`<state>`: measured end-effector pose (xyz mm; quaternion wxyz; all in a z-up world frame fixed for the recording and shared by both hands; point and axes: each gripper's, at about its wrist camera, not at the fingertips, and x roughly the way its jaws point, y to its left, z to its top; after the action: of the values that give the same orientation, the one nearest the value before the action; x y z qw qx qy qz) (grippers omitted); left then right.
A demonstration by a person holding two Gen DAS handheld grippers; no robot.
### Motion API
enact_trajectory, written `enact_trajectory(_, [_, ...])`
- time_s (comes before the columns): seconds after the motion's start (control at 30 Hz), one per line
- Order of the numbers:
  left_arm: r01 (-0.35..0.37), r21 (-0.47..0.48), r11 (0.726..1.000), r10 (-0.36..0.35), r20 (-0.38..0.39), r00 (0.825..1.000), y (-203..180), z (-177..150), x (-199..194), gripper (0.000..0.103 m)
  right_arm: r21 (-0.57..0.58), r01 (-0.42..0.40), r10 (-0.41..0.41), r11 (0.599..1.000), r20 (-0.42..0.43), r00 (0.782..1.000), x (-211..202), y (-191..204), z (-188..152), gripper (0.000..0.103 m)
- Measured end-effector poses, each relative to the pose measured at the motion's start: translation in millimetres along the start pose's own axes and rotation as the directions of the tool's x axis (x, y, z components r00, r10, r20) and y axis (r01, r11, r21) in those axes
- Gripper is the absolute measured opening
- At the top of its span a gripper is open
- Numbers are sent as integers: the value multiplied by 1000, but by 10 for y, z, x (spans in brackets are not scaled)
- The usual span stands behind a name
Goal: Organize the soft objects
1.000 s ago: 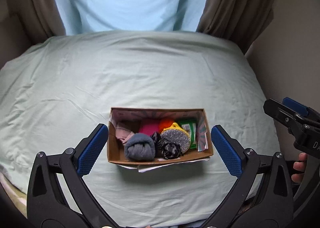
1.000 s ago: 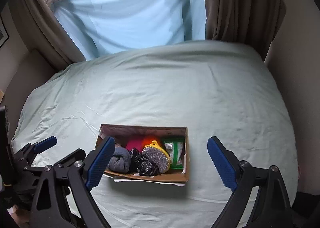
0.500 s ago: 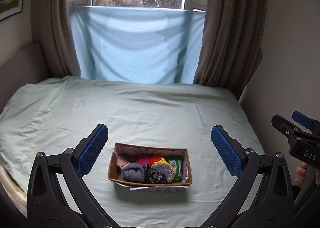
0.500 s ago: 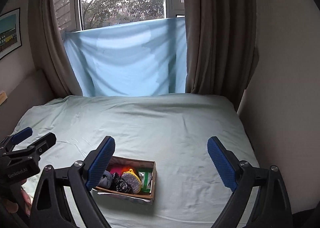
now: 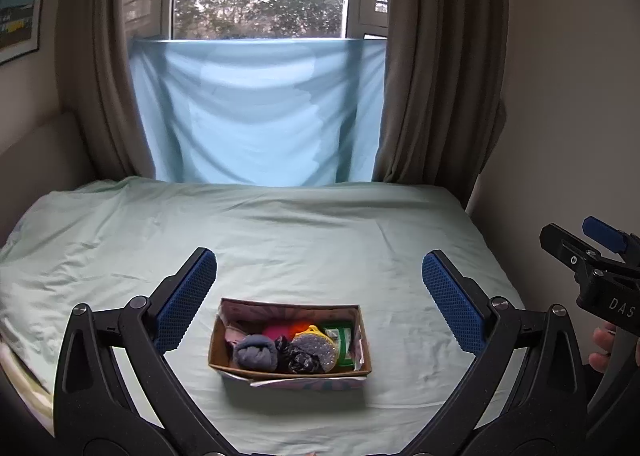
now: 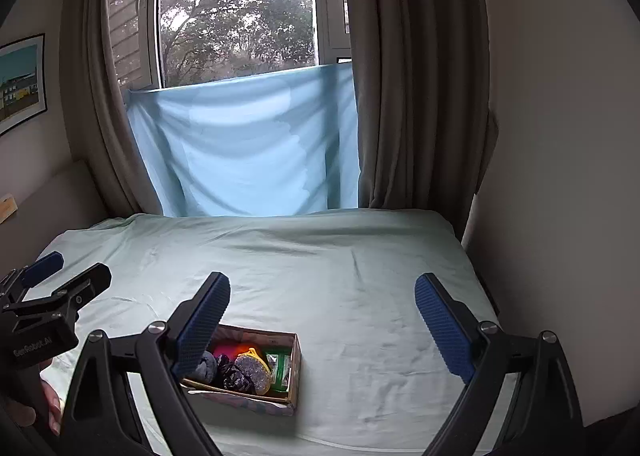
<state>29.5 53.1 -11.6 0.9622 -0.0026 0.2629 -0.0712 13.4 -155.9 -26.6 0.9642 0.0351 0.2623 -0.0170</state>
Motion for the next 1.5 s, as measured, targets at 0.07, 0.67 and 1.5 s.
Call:
enact_trajectory(0.07, [-2, 7, 1000, 2, 0, 1000, -24, -8, -10, 102, 5, 7, -7, 1000, 1, 1000, -11, -22, -10, 92])
enact_trajectory(0.67, [11, 20, 1000, -11, 7, 1000, -82, -23, -63, 102, 14, 37, -37, 999, 20, 999, -90, -48, -26, 92])
enact_trajectory(1.5, [-5, 12, 1000, 5, 6, 1000, -45, 9, -7, 102, 18, 31, -31, 999, 21, 999, -25, 0, 9, 92])
